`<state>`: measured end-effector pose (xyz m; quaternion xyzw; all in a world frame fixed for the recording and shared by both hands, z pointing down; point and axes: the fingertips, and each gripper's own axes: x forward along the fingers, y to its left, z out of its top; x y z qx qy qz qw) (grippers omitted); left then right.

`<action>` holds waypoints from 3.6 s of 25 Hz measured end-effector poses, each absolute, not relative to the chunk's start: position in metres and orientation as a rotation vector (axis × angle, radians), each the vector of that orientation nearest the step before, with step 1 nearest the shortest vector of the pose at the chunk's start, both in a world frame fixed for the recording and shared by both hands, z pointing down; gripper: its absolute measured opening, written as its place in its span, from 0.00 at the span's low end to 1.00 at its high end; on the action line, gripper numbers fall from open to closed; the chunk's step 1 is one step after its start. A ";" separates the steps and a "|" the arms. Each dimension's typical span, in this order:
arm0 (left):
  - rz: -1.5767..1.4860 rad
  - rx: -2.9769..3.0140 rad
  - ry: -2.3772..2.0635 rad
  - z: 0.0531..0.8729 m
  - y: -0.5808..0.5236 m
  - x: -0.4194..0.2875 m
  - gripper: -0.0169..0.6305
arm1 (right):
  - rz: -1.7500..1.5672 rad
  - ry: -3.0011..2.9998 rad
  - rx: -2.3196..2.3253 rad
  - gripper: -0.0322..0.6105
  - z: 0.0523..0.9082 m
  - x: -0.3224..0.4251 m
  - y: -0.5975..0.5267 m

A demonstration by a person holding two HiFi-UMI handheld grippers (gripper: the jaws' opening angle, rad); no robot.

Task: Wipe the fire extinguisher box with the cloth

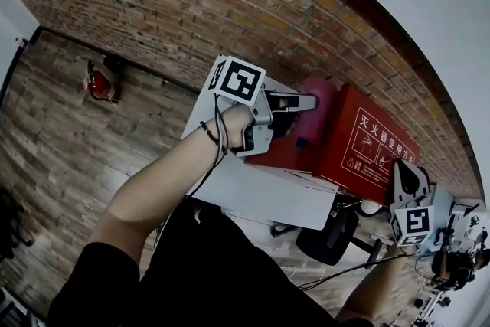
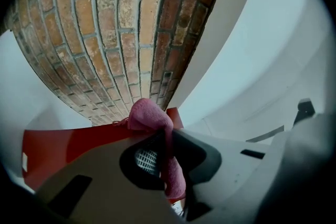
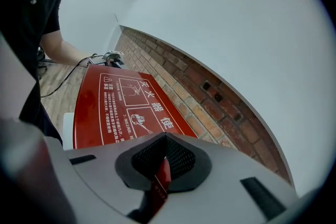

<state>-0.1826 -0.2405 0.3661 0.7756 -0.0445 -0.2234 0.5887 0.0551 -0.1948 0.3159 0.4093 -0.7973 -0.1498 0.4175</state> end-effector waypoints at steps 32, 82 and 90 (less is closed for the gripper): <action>-0.411 1.890 -0.219 0.423 -0.247 -0.163 0.11 | -0.359 -1.989 1.089 0.07 0.316 0.057 -0.196; -0.109 1.989 -0.368 0.578 -0.240 -0.156 0.11 | -0.347 -2.000 1.088 0.07 0.316 0.056 -0.195; -0.097 1.986 -0.368 0.601 -0.242 -0.155 0.11 | -0.350 -2.001 1.076 0.07 0.317 0.055 -0.195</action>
